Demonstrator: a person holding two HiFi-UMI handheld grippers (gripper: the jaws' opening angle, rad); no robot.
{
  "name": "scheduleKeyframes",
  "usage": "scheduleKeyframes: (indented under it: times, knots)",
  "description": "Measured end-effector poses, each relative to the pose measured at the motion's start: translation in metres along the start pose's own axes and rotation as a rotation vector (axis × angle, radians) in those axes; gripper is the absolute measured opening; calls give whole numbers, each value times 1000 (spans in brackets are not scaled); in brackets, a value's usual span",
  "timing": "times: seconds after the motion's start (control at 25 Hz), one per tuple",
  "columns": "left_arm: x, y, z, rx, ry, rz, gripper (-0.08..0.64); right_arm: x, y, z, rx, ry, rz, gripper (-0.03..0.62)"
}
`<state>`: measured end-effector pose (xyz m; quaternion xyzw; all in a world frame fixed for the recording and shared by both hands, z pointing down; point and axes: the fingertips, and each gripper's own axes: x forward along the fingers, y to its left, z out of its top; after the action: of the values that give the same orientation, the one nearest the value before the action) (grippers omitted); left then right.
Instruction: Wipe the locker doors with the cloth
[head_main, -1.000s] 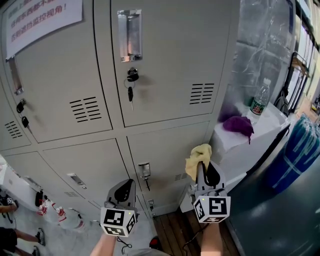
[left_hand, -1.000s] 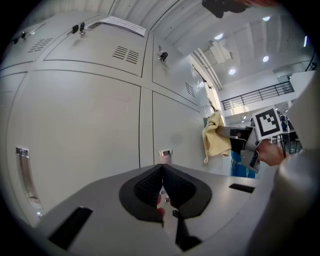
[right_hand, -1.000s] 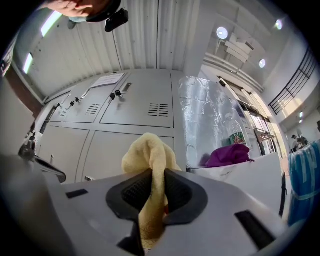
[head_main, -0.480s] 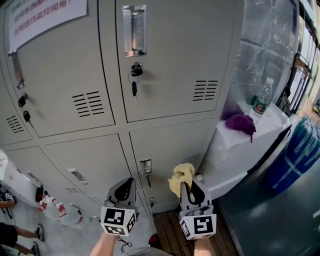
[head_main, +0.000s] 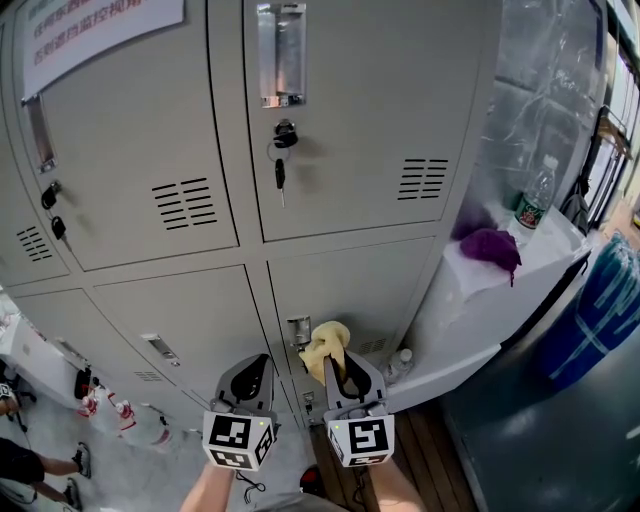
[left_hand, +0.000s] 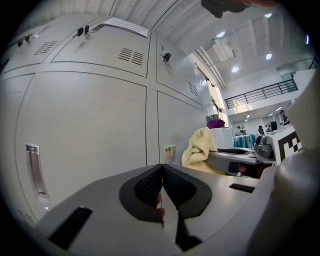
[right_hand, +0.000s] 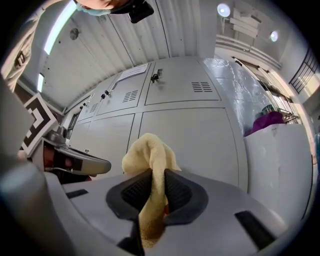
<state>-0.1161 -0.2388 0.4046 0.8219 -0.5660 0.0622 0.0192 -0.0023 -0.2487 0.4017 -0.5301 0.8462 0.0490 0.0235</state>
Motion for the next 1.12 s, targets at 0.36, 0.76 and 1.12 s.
scheduleKeyframes:
  times: [0.36, 0.76, 1.12]
  knots:
    - [6, 7, -2, -2, 6, 6, 23, 42, 1, -20, -9, 27, -3, 71]
    - [11, 11, -4, -10, 8, 0, 23, 49, -5, -22, -49, 31, -12, 72]
    - [13, 6, -5, -9, 9, -16, 23, 42, -40, -29, -68, 43, -75, 74]
